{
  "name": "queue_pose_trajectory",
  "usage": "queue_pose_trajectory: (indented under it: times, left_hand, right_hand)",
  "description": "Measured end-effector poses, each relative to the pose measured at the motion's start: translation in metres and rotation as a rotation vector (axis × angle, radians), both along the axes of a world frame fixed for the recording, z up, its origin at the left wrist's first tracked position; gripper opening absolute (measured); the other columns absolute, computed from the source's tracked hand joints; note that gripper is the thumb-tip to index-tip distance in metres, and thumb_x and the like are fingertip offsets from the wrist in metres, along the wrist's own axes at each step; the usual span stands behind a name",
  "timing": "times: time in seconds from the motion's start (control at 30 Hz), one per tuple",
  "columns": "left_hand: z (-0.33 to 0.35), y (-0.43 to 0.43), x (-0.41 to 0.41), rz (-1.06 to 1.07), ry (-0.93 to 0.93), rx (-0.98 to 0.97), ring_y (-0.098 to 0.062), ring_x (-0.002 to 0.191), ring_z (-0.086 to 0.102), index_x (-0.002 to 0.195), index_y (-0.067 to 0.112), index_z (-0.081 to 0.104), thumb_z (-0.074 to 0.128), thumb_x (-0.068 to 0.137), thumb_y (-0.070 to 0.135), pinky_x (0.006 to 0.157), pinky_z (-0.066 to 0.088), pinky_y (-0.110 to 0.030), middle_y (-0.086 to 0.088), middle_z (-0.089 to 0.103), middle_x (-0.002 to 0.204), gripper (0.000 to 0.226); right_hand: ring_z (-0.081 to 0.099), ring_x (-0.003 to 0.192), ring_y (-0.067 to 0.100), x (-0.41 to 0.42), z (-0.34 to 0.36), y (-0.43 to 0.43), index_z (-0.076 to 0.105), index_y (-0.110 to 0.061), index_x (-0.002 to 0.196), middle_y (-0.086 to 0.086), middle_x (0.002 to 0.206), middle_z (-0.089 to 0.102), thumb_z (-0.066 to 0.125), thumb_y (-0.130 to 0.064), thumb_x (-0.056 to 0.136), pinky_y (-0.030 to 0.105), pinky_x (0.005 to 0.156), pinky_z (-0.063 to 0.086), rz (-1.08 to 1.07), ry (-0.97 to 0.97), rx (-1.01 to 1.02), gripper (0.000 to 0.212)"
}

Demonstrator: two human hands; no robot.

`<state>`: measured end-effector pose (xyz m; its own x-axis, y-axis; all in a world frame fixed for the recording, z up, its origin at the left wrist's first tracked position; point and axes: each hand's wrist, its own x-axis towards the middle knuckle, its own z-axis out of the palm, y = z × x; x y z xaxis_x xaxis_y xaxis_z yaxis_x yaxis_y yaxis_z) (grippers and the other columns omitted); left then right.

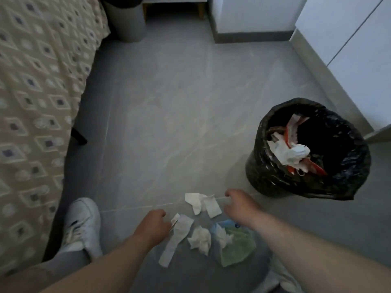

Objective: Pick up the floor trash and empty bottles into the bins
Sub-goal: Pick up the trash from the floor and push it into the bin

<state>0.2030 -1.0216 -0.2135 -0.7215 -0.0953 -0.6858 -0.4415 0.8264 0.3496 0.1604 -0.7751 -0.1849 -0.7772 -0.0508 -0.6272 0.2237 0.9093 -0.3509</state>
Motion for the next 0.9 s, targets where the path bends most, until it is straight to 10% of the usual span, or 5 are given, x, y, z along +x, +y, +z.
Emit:
queue_pose_trajectory:
  times: [0.33,0.57,0.7,0.9]
  left_hand:
    - [-0.064,0.037,0.009,-0.071,0.029,-0.244,-0.025,0.118,0.042,0.123,0.022,0.039,0.061,0.06,0.071,0.089,0.042,-0.036,-0.004,0.041,0.123,0.083]
    - [-0.092,0.046,0.018,-0.012,0.05,-0.104,-0.028,0.111,0.052,0.116,0.017,0.047,0.066,0.076,0.043,0.09,0.042,-0.034,-0.008,0.05,0.119,0.051]
    - [-0.096,0.041,0.018,0.079,0.025,0.042,-0.023,0.09,0.065,0.076,0.021,0.06,0.061,0.068,0.032,0.074,0.05,-0.033,-0.002,0.066,0.09,0.013]
    - [-0.079,0.024,0.0,0.119,0.018,0.155,-0.007,0.064,0.058,0.051,0.025,0.05,0.066,0.07,0.008,0.06,0.039,-0.022,0.01,0.055,0.055,0.031]
  right_hand:
    - [0.011,0.146,0.029,0.037,-0.063,0.03,0.009,-0.032,0.152,0.008,0.16,-0.004,0.078,-0.054,0.064,0.034,0.115,0.026,0.283,-0.28,0.12,0.113]
    - [0.036,0.126,0.028,0.047,-0.093,0.024,0.038,-0.022,0.133,0.008,0.139,0.029,0.056,-0.023,0.087,0.036,0.093,0.044,0.283,-0.06,0.218,0.049]
    - [0.054,0.109,0.022,0.046,-0.098,0.033,0.053,-0.029,0.099,0.0,0.109,0.052,0.051,-0.018,0.089,0.027,0.079,0.04,0.169,-0.109,0.086,0.015]
    - [0.036,0.056,-0.001,0.025,-0.087,0.037,0.038,-0.021,0.061,-0.009,0.064,0.041,0.071,-0.021,0.073,0.017,0.048,0.029,-0.065,-0.113,-0.101,0.035]
